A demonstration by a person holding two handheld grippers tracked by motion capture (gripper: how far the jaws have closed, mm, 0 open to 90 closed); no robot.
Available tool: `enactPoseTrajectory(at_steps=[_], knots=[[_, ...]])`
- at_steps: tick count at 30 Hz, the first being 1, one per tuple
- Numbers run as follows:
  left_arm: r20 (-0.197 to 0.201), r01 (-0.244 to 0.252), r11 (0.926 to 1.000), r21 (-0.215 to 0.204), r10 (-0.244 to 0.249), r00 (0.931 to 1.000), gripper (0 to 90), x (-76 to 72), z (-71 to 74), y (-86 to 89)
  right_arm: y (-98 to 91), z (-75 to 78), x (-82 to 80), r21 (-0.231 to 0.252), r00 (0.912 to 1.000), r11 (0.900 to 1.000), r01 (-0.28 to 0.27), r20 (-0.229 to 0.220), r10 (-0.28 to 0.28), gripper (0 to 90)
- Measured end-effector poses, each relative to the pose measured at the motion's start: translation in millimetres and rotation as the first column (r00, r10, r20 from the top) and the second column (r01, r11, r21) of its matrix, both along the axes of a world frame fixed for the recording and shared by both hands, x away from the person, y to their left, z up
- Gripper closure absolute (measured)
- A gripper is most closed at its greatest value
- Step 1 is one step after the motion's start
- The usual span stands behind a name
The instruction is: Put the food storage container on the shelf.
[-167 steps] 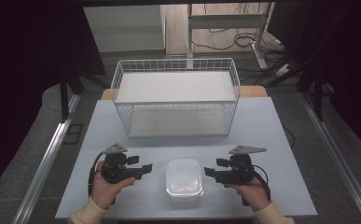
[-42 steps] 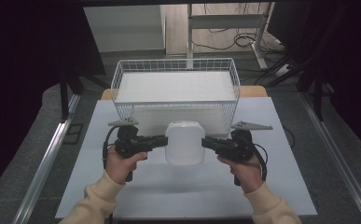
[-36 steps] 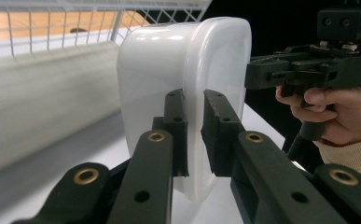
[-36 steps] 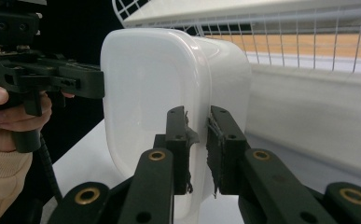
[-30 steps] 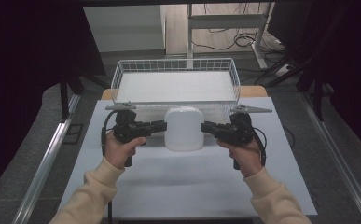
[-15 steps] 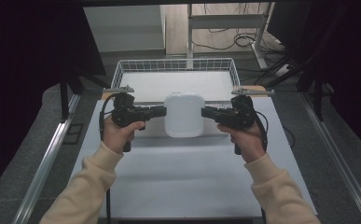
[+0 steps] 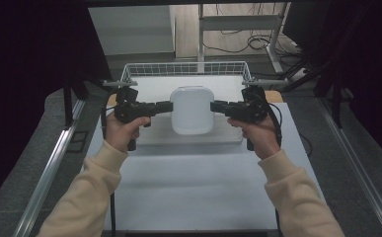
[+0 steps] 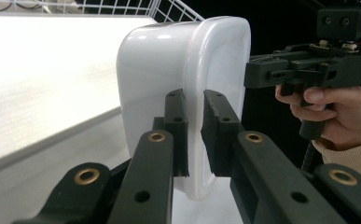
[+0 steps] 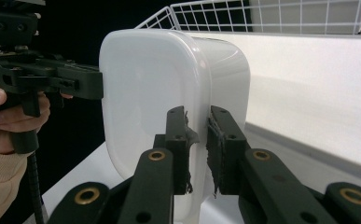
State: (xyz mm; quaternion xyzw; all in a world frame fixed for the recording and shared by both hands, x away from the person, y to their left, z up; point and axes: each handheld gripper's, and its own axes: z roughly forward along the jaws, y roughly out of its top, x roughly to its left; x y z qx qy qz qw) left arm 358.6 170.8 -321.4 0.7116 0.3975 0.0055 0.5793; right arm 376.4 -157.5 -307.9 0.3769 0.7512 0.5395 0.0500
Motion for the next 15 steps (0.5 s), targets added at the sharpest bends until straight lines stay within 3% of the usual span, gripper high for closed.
enactPoseTrajectory(at_steps=[7, 15], knots=[[0.004, -0.001, 1.0000, -0.001, 0.001, 1.0000, 81.2, 9.2, 12.0, 4.6, 3.7, 11.7, 9.7, 0.002, 1.0000, 1.0000, -0.007, 0.001, 0.007, 78.7], [-0.001, -0.008, 1.0000, 0.005, 0.008, 1.0000, 81.1, 32.2, 25.3, 9.0, 9.3, 25.6, 31.8, 0.003, 1.0000, 1.0000, -0.005, 0.000, 0.005, 78.7]])
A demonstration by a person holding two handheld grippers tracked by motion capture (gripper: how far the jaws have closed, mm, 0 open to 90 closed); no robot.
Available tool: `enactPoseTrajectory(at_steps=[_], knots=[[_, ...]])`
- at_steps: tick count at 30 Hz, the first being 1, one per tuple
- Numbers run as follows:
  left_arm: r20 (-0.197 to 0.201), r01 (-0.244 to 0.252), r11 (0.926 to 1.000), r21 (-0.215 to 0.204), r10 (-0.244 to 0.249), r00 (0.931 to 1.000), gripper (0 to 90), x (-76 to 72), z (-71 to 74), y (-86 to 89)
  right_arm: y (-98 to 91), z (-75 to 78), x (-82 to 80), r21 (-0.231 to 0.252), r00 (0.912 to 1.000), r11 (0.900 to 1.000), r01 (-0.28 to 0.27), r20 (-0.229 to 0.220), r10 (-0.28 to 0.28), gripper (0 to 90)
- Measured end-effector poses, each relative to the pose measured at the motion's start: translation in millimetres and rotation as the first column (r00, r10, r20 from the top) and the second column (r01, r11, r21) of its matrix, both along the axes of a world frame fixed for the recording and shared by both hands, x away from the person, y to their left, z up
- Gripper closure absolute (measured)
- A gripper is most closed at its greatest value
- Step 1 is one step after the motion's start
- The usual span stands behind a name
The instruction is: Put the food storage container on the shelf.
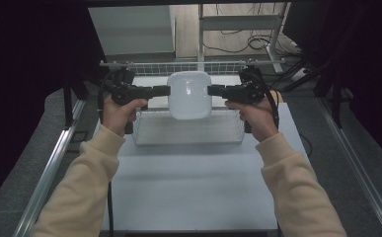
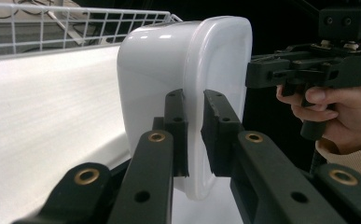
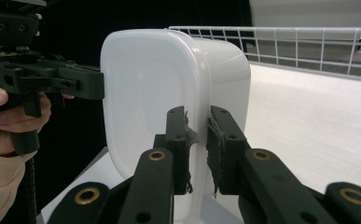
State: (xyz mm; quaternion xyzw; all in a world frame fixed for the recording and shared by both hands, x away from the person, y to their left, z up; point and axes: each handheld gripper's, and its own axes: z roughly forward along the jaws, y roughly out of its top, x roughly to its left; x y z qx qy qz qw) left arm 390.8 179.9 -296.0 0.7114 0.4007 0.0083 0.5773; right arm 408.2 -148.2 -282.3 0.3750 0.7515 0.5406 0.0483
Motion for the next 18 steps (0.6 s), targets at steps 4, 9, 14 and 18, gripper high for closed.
enactPoseTrajectory(at_steps=[4, 9, 14, 18], knots=[[-0.007, -0.002, 1.0000, 0.000, 0.002, 1.0000, 81.1, 9.0, 3.3, 1.2, 1.6, 3.0, 9.8, 0.004, 1.0000, 1.0000, 0.003, -0.008, -0.003, 78.7], [-0.021, -0.007, 1.0000, 0.004, 0.007, 0.9997, 81.1, 24.7, 10.8, 2.1, 3.9, 10.3, 26.1, 0.006, 0.9996, 0.9999, 0.013, -0.025, -0.013, 78.7], [-0.048, -0.001, 1.0000, -0.004, 0.000, 0.9988, 81.2, 35.0, 10.4, 3.3, 3.6, 8.0, 37.3, 0.023, 0.9987, 0.9997, 0.012, -0.049, -0.011, 78.6], [-0.075, 0.005, 0.9999, -0.013, -0.006, 0.9972, 81.3, 42.9, 4.1, 3.4, 2.4, 2.3, 47.5, 0.029, 0.9953, 0.9995, 0.011, -0.097, -0.008, 78.5]])
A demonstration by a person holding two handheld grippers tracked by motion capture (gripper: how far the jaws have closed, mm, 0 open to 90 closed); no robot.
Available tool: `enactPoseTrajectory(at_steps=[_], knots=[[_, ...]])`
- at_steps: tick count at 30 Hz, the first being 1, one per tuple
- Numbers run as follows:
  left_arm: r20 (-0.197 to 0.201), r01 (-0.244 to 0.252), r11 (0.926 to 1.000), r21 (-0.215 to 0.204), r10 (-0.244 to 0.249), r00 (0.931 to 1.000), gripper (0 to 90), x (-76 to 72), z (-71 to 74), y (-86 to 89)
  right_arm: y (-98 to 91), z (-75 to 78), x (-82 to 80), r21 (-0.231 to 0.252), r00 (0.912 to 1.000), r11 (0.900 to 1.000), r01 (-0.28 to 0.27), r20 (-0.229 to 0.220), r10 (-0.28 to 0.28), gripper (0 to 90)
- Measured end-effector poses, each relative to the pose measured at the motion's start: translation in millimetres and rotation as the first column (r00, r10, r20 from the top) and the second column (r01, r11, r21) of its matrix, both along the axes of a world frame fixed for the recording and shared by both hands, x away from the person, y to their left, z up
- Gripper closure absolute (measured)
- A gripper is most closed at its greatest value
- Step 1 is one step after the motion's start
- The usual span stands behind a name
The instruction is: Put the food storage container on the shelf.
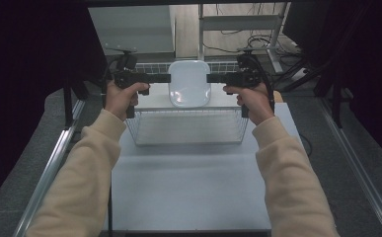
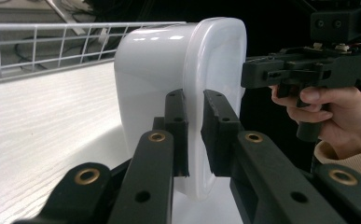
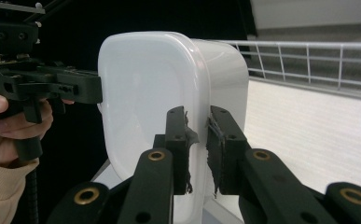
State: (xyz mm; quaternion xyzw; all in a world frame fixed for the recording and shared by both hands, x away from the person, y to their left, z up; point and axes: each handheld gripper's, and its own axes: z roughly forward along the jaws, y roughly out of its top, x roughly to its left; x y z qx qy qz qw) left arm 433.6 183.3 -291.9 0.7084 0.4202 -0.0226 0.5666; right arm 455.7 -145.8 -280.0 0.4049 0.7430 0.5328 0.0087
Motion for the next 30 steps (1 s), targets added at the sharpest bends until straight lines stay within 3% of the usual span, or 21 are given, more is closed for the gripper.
enactPoseTrajectory(at_steps=[5, 13, 17, 20, 25, 30], knots=[[-0.034, 0.007, 0.9998, -0.016, -0.007, 0.9994, 81.3, 9.3, -4.6, 1.9, -0.6, -4.0, 8.4, 0.006, 0.9993, 1.0000, 0.002, -0.036, -0.002, 78.2], [-0.094, -0.033, 0.9990, -0.029, 0.030, 0.9951, 79.3, 25.9, -6.4, 4.0, 3.1, -5.5, 20.5, 0.050, 0.9955, 0.9979, 0.041, -0.087, -0.036, 77.0], [-0.163, -0.042, 0.9969, -0.067, 0.030, 0.9861, 77.1, 41.5, -10.6, 6.9, 7.0, -7.9, 32.9, 0.045, 0.9896, 0.9964, 0.073, -0.127, -0.066, 74.1], [-0.225, -0.058, 0.9920, -0.112, 0.031, 0.9737, 75.4, 53.4, -18.4, 11.3, 9.6, -12.0, 40.8, 0.044, 0.9832, 0.9951, 0.088, -0.164, -0.080, 72.7], [-0.260, -0.077, 0.9867, -0.143, 0.038, 0.9649, 72.7, 61.8, -25.9, 13.4, 12.8, -16.7, 49.4, 0.062, 0.9750, 0.9918, 0.112, -0.200, -0.098, 71.4], [-0.277, -0.089, 0.9872, -0.133, 0.049, 0.9596, 66.9, 66.5, -32.6, 14.1, 16.1, -22.5, 54.4, 0.076, 0.9633, 0.9883, 0.132, -0.245, -0.110, 68.1]])
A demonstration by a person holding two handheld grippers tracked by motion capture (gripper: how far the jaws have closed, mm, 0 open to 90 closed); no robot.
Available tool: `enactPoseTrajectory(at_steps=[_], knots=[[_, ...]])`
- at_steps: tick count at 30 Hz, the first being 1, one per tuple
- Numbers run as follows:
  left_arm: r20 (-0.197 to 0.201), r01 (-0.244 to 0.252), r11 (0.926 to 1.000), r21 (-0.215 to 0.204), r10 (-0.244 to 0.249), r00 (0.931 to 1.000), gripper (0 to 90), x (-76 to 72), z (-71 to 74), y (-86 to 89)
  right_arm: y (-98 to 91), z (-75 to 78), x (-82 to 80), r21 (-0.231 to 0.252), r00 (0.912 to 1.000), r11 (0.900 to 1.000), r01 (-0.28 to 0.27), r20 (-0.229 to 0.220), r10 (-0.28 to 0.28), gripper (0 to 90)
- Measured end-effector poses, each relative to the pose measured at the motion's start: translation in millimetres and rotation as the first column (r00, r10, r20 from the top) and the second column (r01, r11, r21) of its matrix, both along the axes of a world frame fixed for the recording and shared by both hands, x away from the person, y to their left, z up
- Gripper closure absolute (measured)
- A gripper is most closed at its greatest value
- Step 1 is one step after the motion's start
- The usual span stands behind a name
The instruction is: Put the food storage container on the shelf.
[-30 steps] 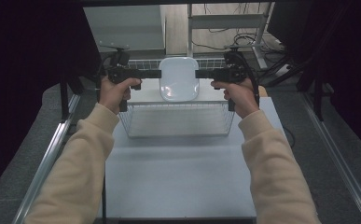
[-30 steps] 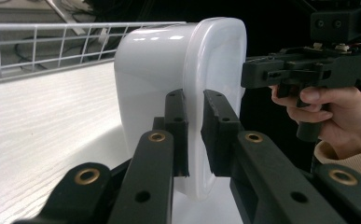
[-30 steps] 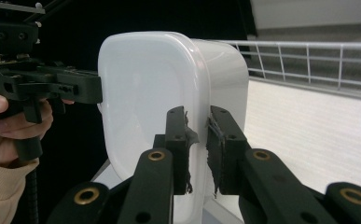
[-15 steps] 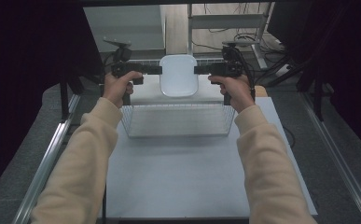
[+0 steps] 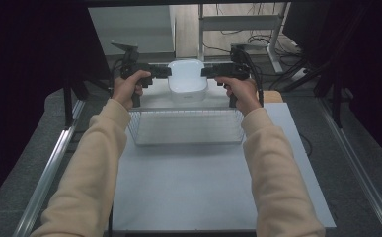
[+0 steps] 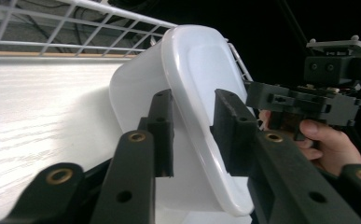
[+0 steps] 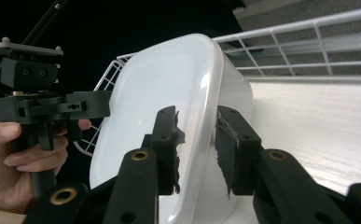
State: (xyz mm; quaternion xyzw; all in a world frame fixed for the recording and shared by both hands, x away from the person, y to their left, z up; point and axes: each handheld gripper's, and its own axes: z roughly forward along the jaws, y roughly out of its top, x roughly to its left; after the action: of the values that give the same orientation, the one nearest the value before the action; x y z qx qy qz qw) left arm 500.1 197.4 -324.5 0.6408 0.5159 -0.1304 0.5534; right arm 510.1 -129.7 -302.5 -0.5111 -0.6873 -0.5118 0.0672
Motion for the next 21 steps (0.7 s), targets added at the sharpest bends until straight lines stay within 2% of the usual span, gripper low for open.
enactPoseTrajectory(at_steps=[4, 9, 11, 12, 13, 14, 15, 16, 17, 18, 19, 20, 21], knots=[[-0.012, -0.005, 0.9998, 0.020, 0.005, 0.9999, 63.5, 1.9, -4.9, -1.1, 2.6, -4.2, 1.8, 0.001, 0.9998, 1.0000, 0.008, -0.019, -0.008, 66.3], [0.007, -0.012, 0.9991, 0.040, 0.011, 0.9999, 61.3, -0.2, -3.5, -3.9, 3.5, -4.0, 1.1, 0.002, 0.9999, 0.9999, 0.012, -0.011, -0.012, 63.6], [0.031, -0.032, 0.9976, 0.062, 0.030, 0.9991, 54.0, -3.0, -0.7, -5.0, 3.7, -3.4, 0.2, 0.006, 0.9999, 0.9999, 0.013, -0.001, -0.013, 56.3], [0.031, -0.032, 0.9976, 0.062, 0.030, 0.9991, 49.5, -3.0, -0.7, -5.0, 3.7, -3.4, 0.2, 0.006, 0.9999, 0.9999, 0.013, -0.001, -0.013, 56.3], [0.079, -0.065, 0.9922, 0.107, 0.056, 0.9953, 45.4, -8.7, 4.7, -6.5, 3.4, -1.2, -2.2, -0.001, 0.9994, 0.9997, 0.024, 0.026, -0.024, 47.4], [0.079, -0.065, 0.9922, 0.107, 0.056, 0.9953, 42.3, -8.7, 4.7, -6.5, 3.4, -1.2, -2.2, -0.001, 0.9994, 0.9997, 0.024, 0.026, -0.024, 47.4], [0.126, -0.073, 0.9888, 0.130, 0.057, 0.9904, 39.5, -16.0, 10.7, -6.6, 2.2, 2.6, -6.5, -0.023, 0.9965, 0.9991, 0.036, 0.076, -0.035, 41.5], [0.126, -0.073, 0.9888, 0.130, 0.057, 0.9904, 37.2, -16.0, 10.7, -6.6, 1.2, 4.8, -9.3, -0.036, 0.9944, 0.9987, 0.035, 0.101, -0.032, 39.7], [0.147, -0.081, 0.9879, 0.132, 0.061, 0.9872, 35.1, -20.2, 13.7, -7.0, 0.3, 6.7, -12.0, -0.045, 0.9920, 0.9986, 0.029, 0.124, -0.023, 38.2], [0.185, -0.087, 0.9839, 0.156, 0.058, 0.9810, 33.1, -28.5, 19.3, -6.7, -1.1, 9.0, -15.3, -0.057, 0.9891, 0.9982, 0.017, 0.147, -0.008, 36.9], [0.185, -0.087, 0.9839, 0.156, 0.058, 0.9810, 32.0, -28.5, 19.3, -6.7, -1.9, 10.2, -17.3, -0.064, 0.9876, 0.9979, 0.009, 0.157, 0.001, 35.7], [0.204, -0.088, 0.9819, 0.168, 0.053, 0.9776, 32.0, -32.6, 21.7, -6.0, -1.9, 10.2, -17.3, -0.064, 0.9876, 0.9979, 0.009, 0.157, 0.001, 35.7], [0.231, -0.090, 0.9770, 0.193, 0.044, 0.9719, 30.1, -40.6, 26.2, -4.9, -4.9, 12.5, -24.4, -0.068, 0.9784, 0.9977, -0.008, 0.205, 0.022, 34.4]])
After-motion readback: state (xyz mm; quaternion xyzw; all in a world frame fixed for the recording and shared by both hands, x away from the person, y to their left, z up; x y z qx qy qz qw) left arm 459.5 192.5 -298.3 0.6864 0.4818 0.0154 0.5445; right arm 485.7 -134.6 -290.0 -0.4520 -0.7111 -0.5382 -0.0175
